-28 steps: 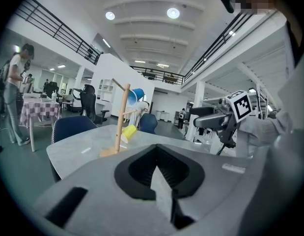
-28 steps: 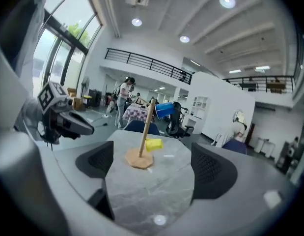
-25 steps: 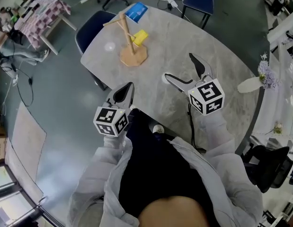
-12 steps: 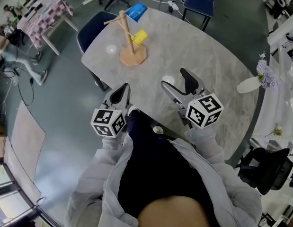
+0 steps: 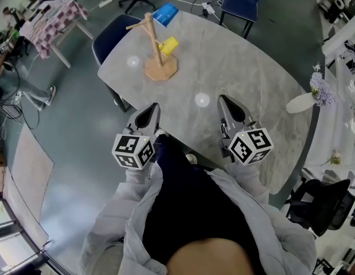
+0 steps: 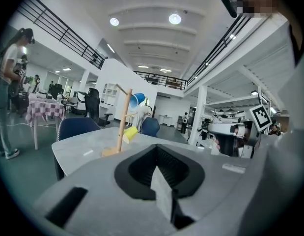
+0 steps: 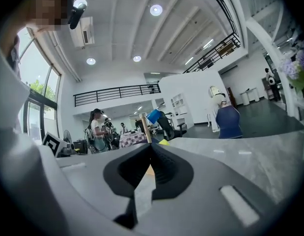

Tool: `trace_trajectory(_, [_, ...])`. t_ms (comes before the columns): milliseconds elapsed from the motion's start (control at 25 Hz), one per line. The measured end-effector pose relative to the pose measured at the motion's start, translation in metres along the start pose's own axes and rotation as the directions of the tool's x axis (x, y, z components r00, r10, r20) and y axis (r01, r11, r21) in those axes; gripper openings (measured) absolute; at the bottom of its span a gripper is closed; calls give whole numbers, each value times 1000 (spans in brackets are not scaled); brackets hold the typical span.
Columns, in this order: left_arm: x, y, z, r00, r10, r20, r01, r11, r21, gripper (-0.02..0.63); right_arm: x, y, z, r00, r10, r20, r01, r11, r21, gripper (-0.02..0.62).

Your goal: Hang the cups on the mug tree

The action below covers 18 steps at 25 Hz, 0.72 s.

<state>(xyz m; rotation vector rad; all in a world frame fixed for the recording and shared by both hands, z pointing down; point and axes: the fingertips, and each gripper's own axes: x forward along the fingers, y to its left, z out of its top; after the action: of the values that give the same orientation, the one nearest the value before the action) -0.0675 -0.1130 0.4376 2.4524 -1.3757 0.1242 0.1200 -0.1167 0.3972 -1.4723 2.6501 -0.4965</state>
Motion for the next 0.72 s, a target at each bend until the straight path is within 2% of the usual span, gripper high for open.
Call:
trace_trajectory(280, [-7,5,-5,1000,22,-3,-22,1000,-1,6,-2,1,-22,996,1,-84,-3,1000,-25,12])
trace_trajectory(720, [-15,7,-8,999,34,-13,-34,999,4,6,-1,8,-30,996,3,-92,-7,999,-41,14])
